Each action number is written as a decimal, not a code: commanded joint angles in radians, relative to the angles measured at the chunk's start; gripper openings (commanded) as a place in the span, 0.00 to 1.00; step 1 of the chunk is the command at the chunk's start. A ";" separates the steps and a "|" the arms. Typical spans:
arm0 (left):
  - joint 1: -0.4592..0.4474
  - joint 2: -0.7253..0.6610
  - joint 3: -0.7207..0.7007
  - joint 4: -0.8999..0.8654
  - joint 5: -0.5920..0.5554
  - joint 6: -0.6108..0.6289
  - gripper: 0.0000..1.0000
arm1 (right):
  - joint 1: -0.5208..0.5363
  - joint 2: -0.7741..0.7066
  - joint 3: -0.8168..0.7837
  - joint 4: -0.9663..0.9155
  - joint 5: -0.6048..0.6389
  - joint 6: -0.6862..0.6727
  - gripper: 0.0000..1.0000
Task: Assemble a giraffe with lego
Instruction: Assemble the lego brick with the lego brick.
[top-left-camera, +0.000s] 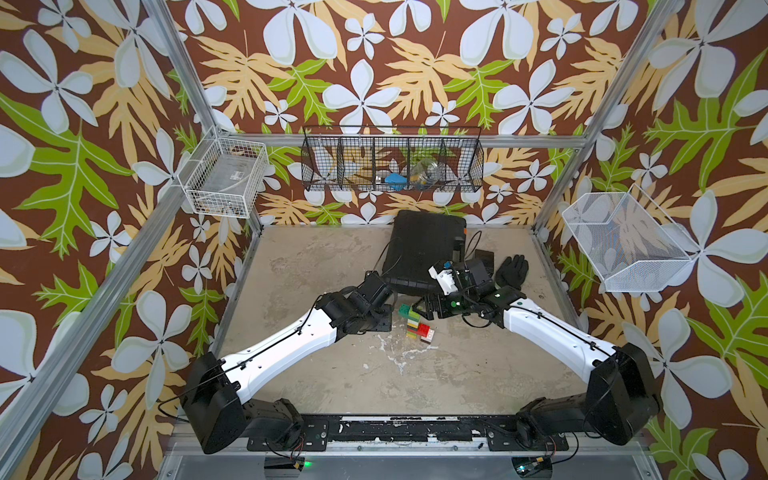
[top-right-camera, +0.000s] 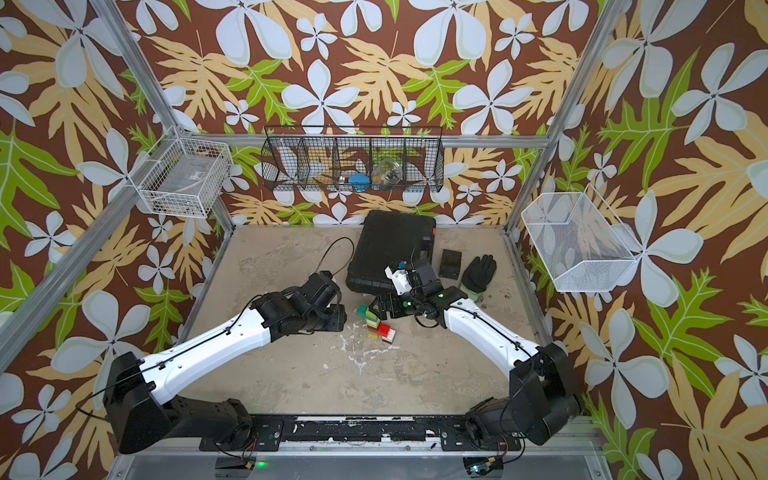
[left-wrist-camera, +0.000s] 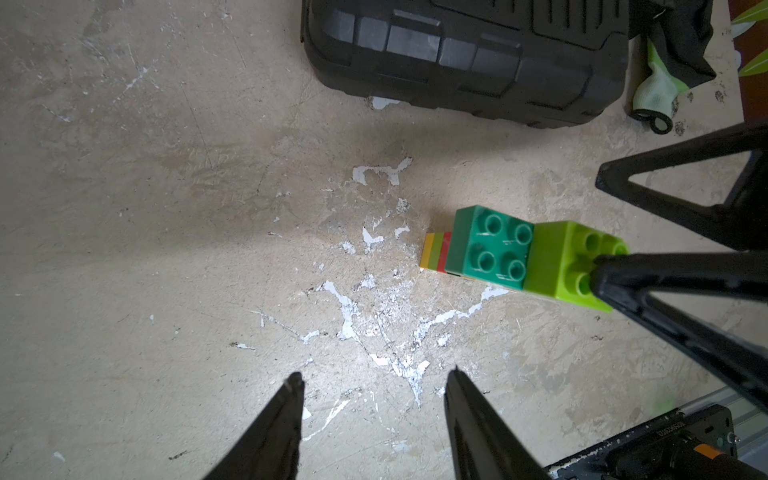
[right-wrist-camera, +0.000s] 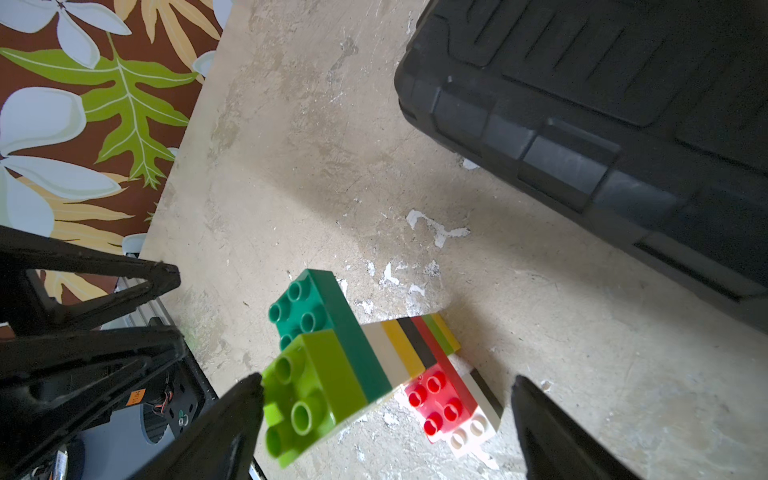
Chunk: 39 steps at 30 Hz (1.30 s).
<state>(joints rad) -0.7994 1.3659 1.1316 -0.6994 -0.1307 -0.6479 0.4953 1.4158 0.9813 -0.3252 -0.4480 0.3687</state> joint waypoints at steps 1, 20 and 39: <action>0.002 0.007 0.005 0.010 -0.003 0.015 0.58 | -0.001 -0.002 -0.026 -0.058 0.066 -0.026 0.95; 0.002 -0.003 0.012 0.030 0.005 0.027 0.67 | -0.025 -0.039 -0.010 -0.066 0.056 -0.006 0.95; -0.342 -0.262 -0.497 0.710 -0.294 0.006 0.86 | -0.113 -0.153 0.046 -0.197 0.014 0.047 1.00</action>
<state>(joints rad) -1.1084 1.1072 0.6827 -0.2096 -0.3027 -0.6056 0.4011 1.2793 1.0271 -0.4492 -0.4370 0.4301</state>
